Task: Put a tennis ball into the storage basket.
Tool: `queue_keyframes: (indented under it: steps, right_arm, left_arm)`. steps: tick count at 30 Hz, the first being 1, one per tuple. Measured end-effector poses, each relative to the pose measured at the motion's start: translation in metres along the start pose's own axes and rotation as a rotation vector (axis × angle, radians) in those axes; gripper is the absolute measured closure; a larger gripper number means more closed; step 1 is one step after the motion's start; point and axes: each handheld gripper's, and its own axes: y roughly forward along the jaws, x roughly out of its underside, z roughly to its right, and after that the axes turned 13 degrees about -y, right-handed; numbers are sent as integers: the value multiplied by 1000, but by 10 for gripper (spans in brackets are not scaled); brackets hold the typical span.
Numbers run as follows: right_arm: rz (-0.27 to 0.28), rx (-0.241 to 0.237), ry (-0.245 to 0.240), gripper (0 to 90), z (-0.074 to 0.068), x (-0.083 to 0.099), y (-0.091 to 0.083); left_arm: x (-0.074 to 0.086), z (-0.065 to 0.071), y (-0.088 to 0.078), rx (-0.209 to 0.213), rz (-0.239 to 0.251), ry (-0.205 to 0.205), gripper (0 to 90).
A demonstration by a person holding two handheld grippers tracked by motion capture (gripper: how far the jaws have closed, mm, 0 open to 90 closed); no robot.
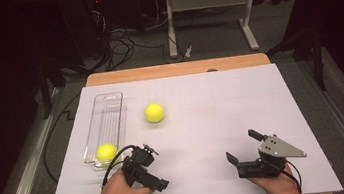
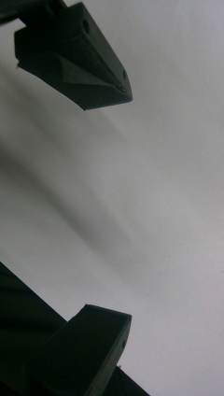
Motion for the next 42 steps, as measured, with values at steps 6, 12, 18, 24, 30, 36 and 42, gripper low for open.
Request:
queue_keyframes:
  steps: [6, 12, 18, 24, 30, 36, 42]
  right_arm:
    - [-21, -24, -8, 1, -5, -8, 18]
    - [-33, -44, -48, 1, -12, -17, 36]
    - [-13, -46, -26, 1, -16, -27, 53]
    - [-12, -28, 4, 1, -11, -26, 56]
    - [-21, -19, -10, 1, -6, -24, 49]
    - [-30, -6, -22, 1, 1, -21, 29]
    - [-33, 26, -16, 1, 10, -13, 11]
  left_arm:
    - [3, -6, -1, 18, 18, -4, 11]
    - [5, -11, -2, 25, 27, -6, 13]
    - [6, -13, 0, 34, 40, -9, 13]
    - [6, -14, 2, 44, 42, -5, 14]
    - [3, -11, 1, 47, 38, -4, 14]
    - [-3, -4, -7, 58, 79, -5, 14]
    - [-14, -2, -14, 57, 84, -16, 15]
